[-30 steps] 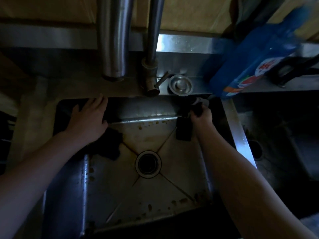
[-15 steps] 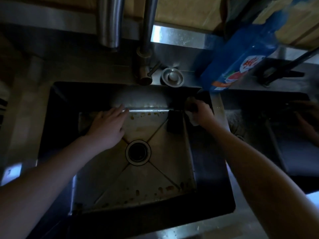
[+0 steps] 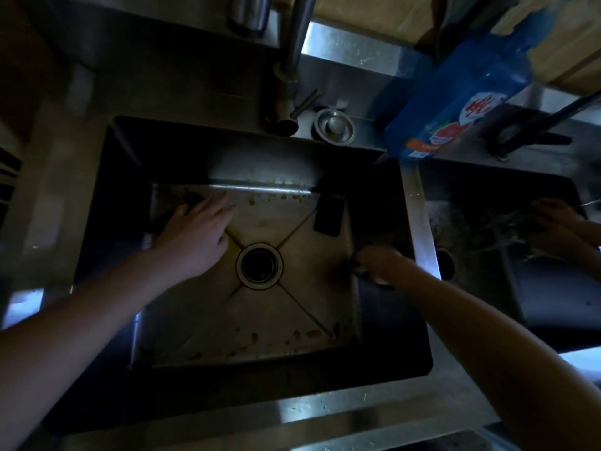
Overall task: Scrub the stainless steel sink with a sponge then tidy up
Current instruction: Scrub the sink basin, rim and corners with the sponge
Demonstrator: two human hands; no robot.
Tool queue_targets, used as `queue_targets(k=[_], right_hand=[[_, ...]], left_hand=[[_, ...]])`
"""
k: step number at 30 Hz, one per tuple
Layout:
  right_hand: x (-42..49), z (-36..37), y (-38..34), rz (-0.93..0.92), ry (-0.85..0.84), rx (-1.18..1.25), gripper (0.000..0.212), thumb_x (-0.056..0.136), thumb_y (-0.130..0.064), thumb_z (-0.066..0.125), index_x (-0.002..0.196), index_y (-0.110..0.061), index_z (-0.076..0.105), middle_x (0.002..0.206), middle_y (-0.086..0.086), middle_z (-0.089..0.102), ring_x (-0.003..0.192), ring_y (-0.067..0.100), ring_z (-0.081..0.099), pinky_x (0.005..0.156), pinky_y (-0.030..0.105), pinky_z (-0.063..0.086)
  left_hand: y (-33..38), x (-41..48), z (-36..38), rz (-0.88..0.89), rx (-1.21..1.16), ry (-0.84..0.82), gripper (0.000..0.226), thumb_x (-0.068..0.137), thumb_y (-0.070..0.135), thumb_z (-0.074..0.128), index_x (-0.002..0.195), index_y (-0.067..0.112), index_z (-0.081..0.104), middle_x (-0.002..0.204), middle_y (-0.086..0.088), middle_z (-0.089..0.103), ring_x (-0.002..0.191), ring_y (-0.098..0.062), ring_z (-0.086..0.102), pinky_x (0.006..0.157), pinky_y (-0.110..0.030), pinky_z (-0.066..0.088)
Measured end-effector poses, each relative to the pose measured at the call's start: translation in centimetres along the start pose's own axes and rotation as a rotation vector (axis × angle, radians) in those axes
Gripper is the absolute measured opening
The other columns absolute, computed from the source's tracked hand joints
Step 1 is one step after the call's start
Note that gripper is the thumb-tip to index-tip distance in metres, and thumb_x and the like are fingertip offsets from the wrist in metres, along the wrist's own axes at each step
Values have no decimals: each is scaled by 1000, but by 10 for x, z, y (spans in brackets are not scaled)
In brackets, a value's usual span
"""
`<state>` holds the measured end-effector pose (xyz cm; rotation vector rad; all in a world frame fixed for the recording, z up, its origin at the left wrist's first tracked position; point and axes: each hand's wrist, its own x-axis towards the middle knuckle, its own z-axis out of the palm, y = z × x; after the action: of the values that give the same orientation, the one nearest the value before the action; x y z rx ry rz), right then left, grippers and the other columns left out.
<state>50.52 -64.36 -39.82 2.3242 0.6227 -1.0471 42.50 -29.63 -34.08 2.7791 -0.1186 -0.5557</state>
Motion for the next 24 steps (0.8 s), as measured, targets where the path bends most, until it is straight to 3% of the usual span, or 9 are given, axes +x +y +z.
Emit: queue_targets(k=[5, 10, 14, 18, 24], right_hand=[[-39, 45, -29, -118, -190, -162, 39, 92, -14, 54, 131, -8, 49, 137, 16, 49, 126, 32, 48, 101, 44, 45], [-64, 47, -29, -111, -68, -278, 36, 91, -6, 51, 127, -9, 51, 134, 16, 51, 124, 35, 48, 98, 46, 46], [-49, 3, -4, -37, 150, -281, 33, 96, -20, 43, 125, -11, 56, 134, 16, 48, 125, 33, 45, 100, 43, 39], [-29, -47, 26, 1, 306, -258, 40, 90, -24, 52, 129, -12, 51, 134, 17, 46, 124, 35, 44, 101, 44, 35], [-34, -29, 31, -128, 149, -159, 45, 74, -12, 72, 117, -13, 59, 122, 10, 56, 107, 30, 58, 86, 39, 50]], left_hand=[[24, -20, 19, 46, -53, -30, 56, 96, 28, 40, 148, 26, 18, 159, 5, 3, 145, -17, 6, 114, -43, 13], [58, -49, 41, 74, -82, -67, 56, 96, 29, 41, 148, 28, 17, 158, 3, 6, 145, -19, 7, 114, -45, 13], [86, -82, 57, 24, -149, -53, 60, 94, 28, 46, 147, 29, 17, 158, 3, 6, 144, -19, 9, 115, -45, 13], [126, -109, 75, -32, -205, -36, 61, 94, 50, 37, 146, 25, 17, 157, -1, 12, 141, -22, 17, 113, -40, 16], [184, -123, 96, -104, -239, -38, 71, 90, 61, 37, 147, 23, 19, 157, -3, 13, 142, -22, 14, 113, -44, 16]])
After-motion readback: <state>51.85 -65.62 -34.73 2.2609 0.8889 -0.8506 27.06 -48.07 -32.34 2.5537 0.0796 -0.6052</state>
